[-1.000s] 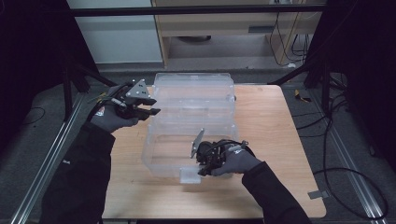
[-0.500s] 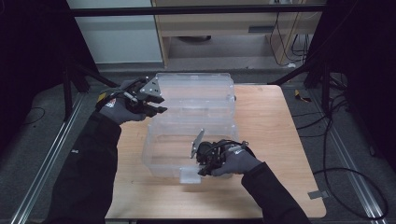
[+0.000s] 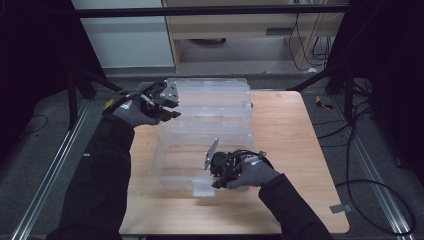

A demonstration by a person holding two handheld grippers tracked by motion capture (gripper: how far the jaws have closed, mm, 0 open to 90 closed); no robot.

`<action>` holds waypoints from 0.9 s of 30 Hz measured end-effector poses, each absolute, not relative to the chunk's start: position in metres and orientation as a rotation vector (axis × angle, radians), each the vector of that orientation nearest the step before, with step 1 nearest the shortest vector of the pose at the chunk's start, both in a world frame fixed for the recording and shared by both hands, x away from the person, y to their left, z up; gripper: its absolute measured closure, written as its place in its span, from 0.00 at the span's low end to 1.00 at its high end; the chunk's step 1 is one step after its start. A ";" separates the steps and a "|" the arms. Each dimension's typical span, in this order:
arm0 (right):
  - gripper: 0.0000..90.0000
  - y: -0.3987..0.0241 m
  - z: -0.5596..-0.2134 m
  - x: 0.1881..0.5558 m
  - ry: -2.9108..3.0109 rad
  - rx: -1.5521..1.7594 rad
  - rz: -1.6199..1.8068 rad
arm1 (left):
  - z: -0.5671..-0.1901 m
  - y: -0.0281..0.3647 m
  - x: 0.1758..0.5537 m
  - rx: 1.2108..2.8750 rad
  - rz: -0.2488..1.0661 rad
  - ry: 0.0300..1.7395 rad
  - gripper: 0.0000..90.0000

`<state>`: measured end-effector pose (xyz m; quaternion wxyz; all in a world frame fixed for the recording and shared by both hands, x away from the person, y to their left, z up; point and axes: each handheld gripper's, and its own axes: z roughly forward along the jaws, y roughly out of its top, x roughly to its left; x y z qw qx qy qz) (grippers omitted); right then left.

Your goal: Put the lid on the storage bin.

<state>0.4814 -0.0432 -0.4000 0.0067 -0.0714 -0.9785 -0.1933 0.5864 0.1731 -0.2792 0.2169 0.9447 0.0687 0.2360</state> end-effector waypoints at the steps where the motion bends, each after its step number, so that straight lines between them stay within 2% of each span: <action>1: 0.78 -0.043 -0.400 0.481 -3.062 -0.221 -0.605 | -0.281 0.172 0.588 2.610 0.658 0.187 0.72; 6: 0.78 -0.043 -0.400 0.482 -3.061 -0.216 -0.610 | -0.287 0.165 0.595 2.637 0.655 0.155 0.72; 20: 0.78 -0.044 -0.400 0.482 -3.056 -0.212 -0.615 | -0.304 0.151 0.609 2.703 0.650 0.103 0.81; 27: 0.78 -0.044 -0.400 0.482 -3.058 -0.224 -0.610 | -0.310 0.146 0.612 2.720 0.668 0.090 0.80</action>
